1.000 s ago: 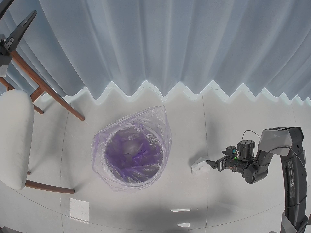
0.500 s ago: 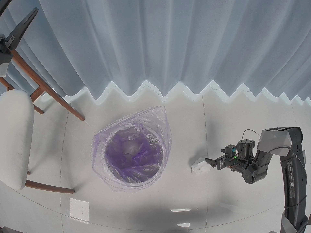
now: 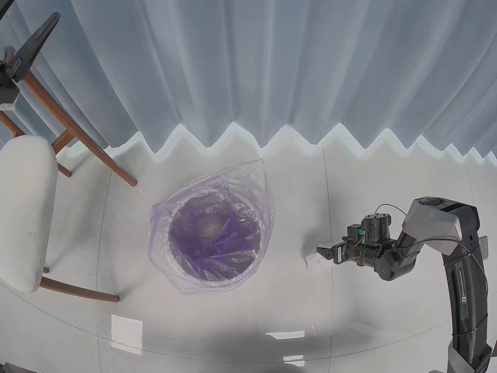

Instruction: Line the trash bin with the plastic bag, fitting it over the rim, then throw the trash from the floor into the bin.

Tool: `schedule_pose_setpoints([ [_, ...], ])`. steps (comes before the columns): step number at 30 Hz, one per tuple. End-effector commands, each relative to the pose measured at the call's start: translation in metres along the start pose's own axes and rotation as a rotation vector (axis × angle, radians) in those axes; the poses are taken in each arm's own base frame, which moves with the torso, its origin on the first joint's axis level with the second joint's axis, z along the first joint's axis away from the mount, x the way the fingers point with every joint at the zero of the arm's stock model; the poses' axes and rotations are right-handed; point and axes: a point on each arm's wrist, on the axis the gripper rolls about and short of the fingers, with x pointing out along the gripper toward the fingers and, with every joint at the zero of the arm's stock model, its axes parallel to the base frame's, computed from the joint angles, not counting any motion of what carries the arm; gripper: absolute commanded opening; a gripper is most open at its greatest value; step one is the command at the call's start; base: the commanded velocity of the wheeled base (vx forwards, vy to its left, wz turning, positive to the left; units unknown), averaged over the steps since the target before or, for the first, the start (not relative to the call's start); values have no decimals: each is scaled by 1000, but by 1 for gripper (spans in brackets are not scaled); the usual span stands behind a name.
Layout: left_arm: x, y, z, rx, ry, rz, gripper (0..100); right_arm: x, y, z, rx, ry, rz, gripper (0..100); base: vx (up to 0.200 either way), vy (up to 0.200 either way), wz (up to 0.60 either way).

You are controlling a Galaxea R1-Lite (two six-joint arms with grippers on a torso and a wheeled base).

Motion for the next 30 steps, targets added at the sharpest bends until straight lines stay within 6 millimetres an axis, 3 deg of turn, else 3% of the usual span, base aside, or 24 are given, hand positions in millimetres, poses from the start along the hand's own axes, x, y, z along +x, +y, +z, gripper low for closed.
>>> schedule_pose_setpoints([
  [1,0,1,0,2,0,3,100,10,7,10,-18,-15,-3,100,-200,0,0],
  [13,0,1,1,7,-2,8,100,23,13,17,-102,29,15,100,-33,0,0],
  [18,-1,1,1,7,0,7,100,40,9,28,-139,-16,7,100,0,0,0],
  [28,-1,0,0,5,0,4,100,59,6,28,-171,-52,1,100,0,0,0],
  [29,-1,0,0,5,1,3,100,63,5,23,-175,-32,-21,0,0,0,0],
  [30,-1,0,0,5,1,3,100,63,4,24,-174,-26,-25,0,0,0,0],
])
